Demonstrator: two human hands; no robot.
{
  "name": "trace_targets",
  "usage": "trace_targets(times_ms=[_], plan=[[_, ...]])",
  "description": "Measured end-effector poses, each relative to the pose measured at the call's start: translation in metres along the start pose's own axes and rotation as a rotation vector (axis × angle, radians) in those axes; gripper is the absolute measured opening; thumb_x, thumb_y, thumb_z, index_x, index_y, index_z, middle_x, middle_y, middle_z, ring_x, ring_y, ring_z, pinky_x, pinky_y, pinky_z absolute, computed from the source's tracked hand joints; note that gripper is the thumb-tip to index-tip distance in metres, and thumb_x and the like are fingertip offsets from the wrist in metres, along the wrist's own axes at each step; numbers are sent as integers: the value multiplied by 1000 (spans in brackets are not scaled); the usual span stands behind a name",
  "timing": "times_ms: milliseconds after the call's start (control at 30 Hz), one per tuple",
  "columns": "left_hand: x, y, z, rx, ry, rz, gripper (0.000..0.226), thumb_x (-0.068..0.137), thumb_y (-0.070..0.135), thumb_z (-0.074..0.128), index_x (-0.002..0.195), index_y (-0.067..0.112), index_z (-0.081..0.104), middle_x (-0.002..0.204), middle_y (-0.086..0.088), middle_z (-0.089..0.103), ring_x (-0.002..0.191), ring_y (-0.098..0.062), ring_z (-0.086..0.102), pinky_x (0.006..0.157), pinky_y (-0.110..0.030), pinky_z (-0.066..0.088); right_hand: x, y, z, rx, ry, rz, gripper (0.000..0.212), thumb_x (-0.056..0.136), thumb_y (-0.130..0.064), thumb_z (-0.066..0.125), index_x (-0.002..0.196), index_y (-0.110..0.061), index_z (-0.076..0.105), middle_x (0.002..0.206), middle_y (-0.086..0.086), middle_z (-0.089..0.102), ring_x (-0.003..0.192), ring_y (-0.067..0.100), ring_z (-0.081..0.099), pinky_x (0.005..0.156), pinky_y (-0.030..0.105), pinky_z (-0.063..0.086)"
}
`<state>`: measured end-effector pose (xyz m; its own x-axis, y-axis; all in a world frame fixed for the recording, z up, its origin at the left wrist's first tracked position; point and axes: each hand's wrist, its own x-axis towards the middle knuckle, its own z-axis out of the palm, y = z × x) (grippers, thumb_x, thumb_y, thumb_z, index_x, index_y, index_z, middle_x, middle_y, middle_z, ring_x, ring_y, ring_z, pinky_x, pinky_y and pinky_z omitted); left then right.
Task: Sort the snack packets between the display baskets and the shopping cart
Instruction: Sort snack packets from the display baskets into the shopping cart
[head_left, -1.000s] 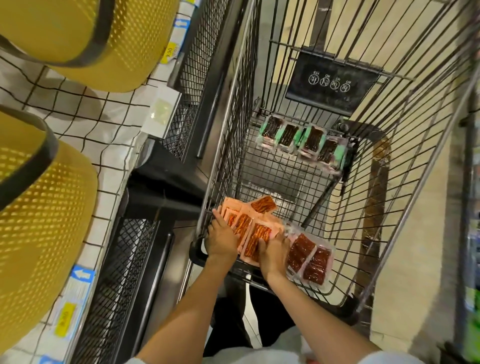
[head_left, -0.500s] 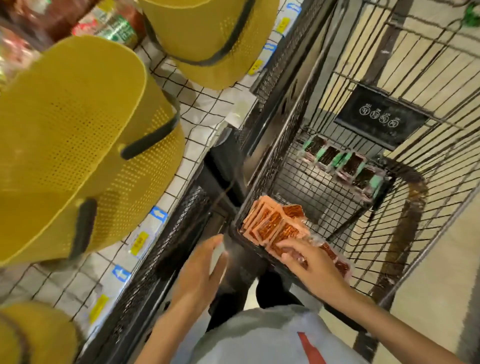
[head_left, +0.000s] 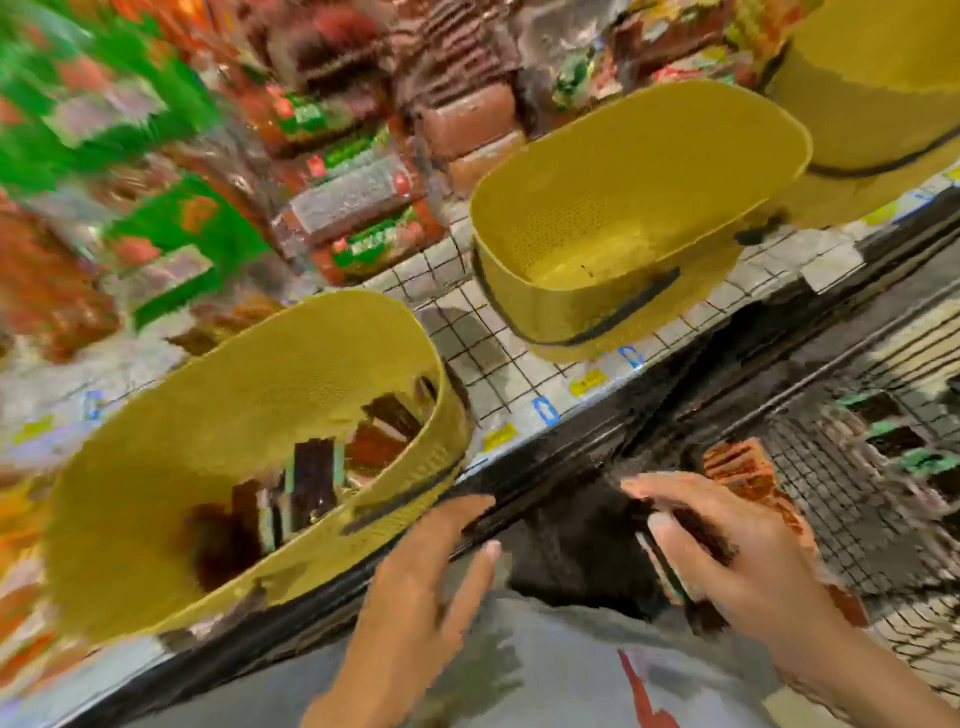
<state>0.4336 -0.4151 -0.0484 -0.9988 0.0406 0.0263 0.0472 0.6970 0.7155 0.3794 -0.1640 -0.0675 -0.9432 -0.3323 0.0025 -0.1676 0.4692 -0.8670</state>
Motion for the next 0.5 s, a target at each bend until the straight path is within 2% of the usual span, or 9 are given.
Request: trace_targets(times_ms=[67,167,233,367,500], plan=[[-17,-11,-22,-41,43,8,30,93,38,54,117,22,63,119,14,64,113,6,56,94,-7,39,5,-25,18,6,23,-67,21,89,-39,55,108,-36,66,113,-22,64,108,1,60,91,17,44],[-40,-23,-54,-103,84,8,28,91,43,53,118,38,60,120,24,62,114,7,55,94,-11,41,16,-64,42,27,34,-166,26,87,-39,53,106,-28,68,108,-18,67,103,2,63,88,10,43],[-51,-27,-75,-135,118,12,28,91,45,52,119,44,56,121,26,60,112,7,56,91,-11,43,27,-91,53,53,18,-225,29,87,-38,52,106,-24,68,107,-15,68,103,5,63,88,12,45],[-71,-26,-112,-156,301,64,27,91,34,57,117,38,61,119,22,63,110,1,61,89,-11,44,59,-138,71,84,-89,-349,26,88,-33,53,105,-20,68,105,-12,70,101,10,65,87,19,48],[-81,-38,-144,-114,549,86,24,89,24,56,111,22,66,115,12,68,110,-6,62,94,-14,44,113,-171,100,-42,-278,-451,22,89,-37,58,103,-22,68,101,-16,69,95,3,64,80,15,48]])
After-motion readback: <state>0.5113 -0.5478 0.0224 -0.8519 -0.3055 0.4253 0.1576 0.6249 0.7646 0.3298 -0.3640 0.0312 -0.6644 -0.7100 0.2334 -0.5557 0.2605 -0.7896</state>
